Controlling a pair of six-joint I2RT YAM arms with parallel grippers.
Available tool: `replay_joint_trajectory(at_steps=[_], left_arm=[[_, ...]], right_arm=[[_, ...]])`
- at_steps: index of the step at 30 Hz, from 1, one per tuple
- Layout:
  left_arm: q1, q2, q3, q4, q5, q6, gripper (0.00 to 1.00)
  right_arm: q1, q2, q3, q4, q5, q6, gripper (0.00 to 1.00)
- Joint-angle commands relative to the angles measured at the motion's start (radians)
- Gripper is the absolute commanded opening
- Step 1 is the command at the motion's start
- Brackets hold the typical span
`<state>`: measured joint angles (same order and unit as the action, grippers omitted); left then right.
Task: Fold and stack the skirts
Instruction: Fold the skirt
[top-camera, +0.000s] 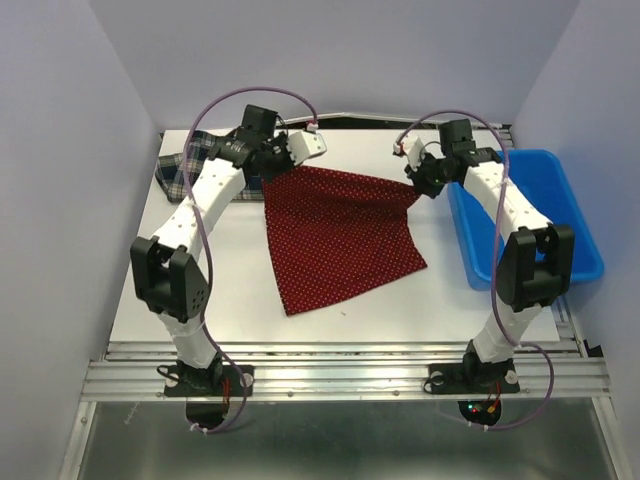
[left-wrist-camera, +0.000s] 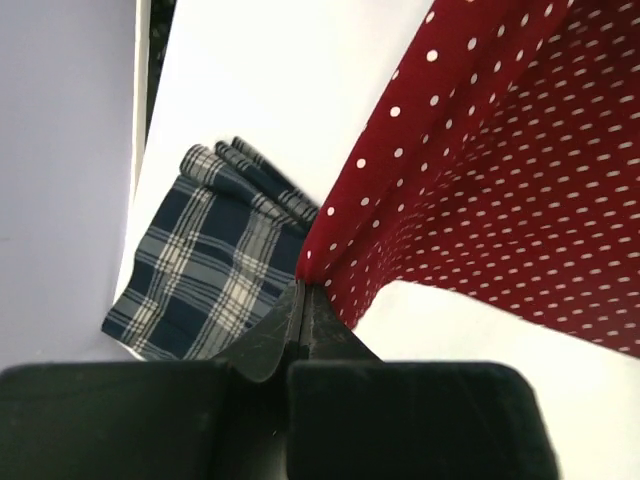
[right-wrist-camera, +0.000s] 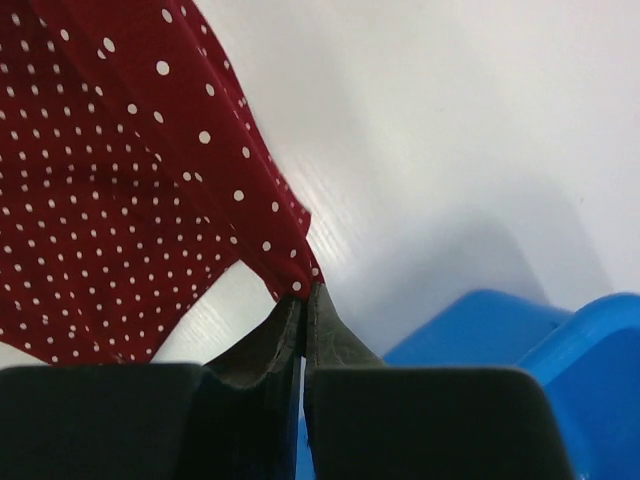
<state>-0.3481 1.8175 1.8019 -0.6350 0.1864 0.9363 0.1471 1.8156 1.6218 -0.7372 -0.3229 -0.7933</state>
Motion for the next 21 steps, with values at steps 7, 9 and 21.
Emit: replay_joint_trajectory(at_steps=[7,9,21], left_arm=[[-0.163,-0.299,-0.559,-0.017,0.022,-0.254,0.0],[-0.184,-0.325,-0.669,0.0,0.031,-0.27,0.0],[-0.221,-0.189,-0.82,0.158,0.039,-0.39,0.0]], right_arm=[[-0.012,-0.249,-0.436,0.091,-0.01,-0.21,0.01],[-0.012,-0.295,-0.537,0.107,-0.033,-0.228,0.01],[-0.012,-0.23,-0.601,0.187,-0.018,-0.156,0.01]])
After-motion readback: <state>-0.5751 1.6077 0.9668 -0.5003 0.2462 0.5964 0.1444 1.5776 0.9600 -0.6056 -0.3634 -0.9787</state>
